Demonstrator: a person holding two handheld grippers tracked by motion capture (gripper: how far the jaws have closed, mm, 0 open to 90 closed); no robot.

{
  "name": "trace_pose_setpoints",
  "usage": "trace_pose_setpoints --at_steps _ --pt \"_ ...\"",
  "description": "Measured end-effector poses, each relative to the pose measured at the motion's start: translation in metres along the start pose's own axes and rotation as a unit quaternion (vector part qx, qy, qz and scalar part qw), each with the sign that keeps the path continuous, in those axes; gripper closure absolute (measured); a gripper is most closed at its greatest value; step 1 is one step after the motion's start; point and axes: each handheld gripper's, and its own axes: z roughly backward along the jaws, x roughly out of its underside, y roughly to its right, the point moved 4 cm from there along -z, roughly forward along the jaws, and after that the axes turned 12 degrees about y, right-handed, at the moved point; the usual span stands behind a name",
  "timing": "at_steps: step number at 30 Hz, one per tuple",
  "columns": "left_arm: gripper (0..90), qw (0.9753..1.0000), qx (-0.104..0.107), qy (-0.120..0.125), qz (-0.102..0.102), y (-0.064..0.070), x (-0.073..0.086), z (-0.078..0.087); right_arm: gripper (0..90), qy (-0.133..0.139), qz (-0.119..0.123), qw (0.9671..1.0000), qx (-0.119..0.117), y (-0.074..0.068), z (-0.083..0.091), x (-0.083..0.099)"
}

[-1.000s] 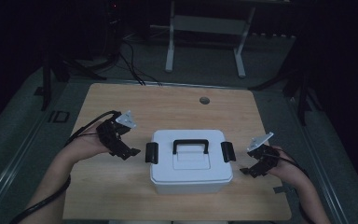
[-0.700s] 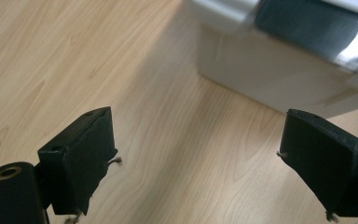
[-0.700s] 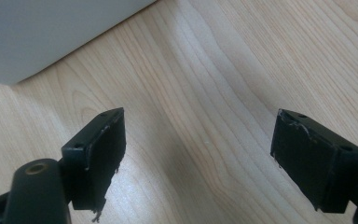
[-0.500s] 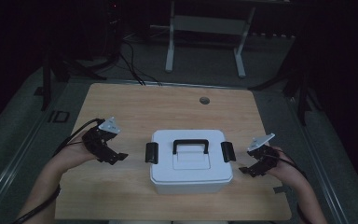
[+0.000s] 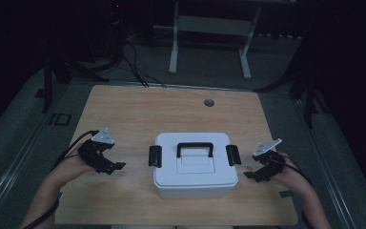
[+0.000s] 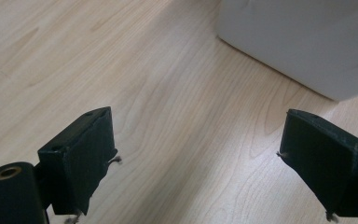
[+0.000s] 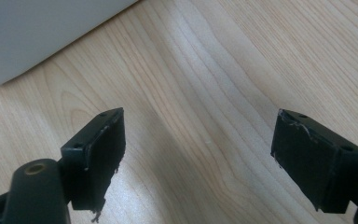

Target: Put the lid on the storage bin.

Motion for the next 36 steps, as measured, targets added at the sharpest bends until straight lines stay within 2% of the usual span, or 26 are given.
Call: trace_pose_setpoints --at_steps 4,7,9,14,18,20,26,27,32,35,36 --pt "10.3 0.9998 -0.012 0.005 0.016 -0.004 0.014 0.0 16.7 0.01 -0.009 0.9999 0.007 0.003 -0.001 0.003" --pt "10.3 0.9996 -0.024 0.003 0.016 -0.005 0.025 0.0 16.6 0.017 -0.016 0.9996 0.017 0.005 -0.002 0.006" --pt "10.3 0.9992 -0.031 0.008 0.024 -0.007 0.031 0.0 16.6 0.027 -0.021 0.9991 0.025 0.006 -0.003 0.006" --pt "10.3 0.9965 -0.063 0.033 0.044 -0.009 0.041 0.002 15.9 0.044 -0.028 0.997 0.057 0.011 -0.005 0.006" --pt "9.9 0.9932 -0.088 0.046 0.061 -0.013 0.049 0.005 15.9 0.072 -0.043 0.9924 0.091 0.016 -0.005 0.005" --pt "9.8 0.992 -0.096 0.047 0.067 -0.015 0.054 0.006 15.9 0.09 -0.054 0.989 0.105 0.018 -0.004 0.004" --pt "9.8 0.9878 -0.125 0.049 0.078 -0.017 0.067 0.007 13.8 0.111 -0.072 0.9824 0.132 0.021 -0.006 0.006" --pt "9.9 0.9872 -0.127 0.05 0.083 -0.017 0.068 0.006 13.7 0.119 -0.078 0.9799 0.14 0.021 -0.006 0.006" --pt "9.8 0.986 -0.135 0.049 0.086 -0.013 0.08 0.005 13.6 0.132 -0.102 0.9726 0.162 0.021 -0.009 0.008" --pt "9.8 0.9841 -0.145 0.052 0.088 -0.012 0.086 0.008 13.5 0.13 -0.121 0.9676 0.179 0.022 -0.012 0.011" --pt "9.8 0.9828 -0.153 0.054 0.088 -0.012 0.088 0.009 13.5 0.132 -0.126 0.9661 0.182 0.023 -0.012 0.012"
